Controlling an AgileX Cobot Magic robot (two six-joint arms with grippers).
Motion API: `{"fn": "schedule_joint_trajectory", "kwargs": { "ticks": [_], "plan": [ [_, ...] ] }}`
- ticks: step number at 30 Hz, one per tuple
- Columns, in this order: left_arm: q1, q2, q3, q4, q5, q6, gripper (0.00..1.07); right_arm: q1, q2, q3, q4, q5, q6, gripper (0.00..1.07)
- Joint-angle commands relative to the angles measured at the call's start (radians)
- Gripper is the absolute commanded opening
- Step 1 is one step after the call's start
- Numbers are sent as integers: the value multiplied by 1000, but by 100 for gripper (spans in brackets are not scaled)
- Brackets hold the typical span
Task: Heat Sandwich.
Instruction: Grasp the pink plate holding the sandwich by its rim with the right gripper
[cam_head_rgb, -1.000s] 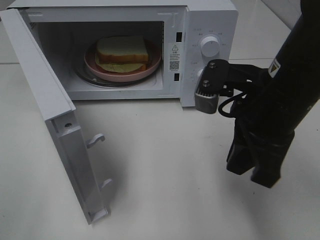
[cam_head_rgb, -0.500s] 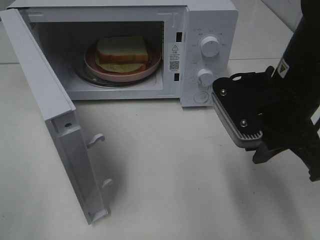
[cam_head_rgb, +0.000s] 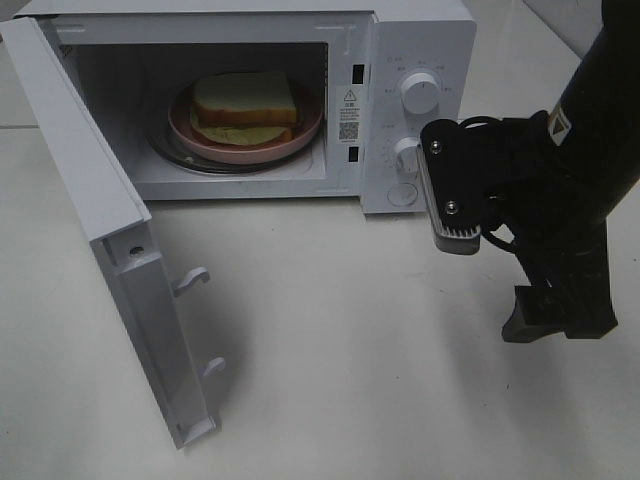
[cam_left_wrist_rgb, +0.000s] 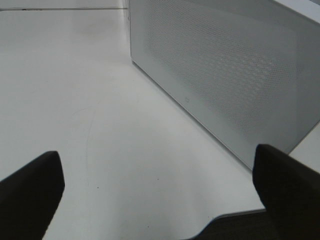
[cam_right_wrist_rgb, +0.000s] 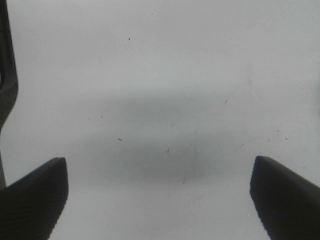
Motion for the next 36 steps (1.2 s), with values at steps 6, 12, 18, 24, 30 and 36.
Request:
{"fn": "schedule_joint_trajectory", "kwargs": {
  "ticks": [6,12,18,24,30,36],
  "plan": [
    [2,-6,2,-2,-12,0,97,2,2,-7,-3,-73,-59,95],
    [2,-6,2,-2,-12,0,97,4,2,-7,6,-148,-136,94],
    [2,-6,2,-2,-12,0,97,4,2,-7,7,-211,-171,93],
    [2,-6,2,-2,-12,0,97,4,35,-31,7,-230,-214,92],
    [2,-6,2,-2,-12,0,97,8,87,-82,7,-250,-219,91],
    [2,-6,2,-2,-12,0,97,63,180,-177,0,-280,-224,90]
  ]
}}
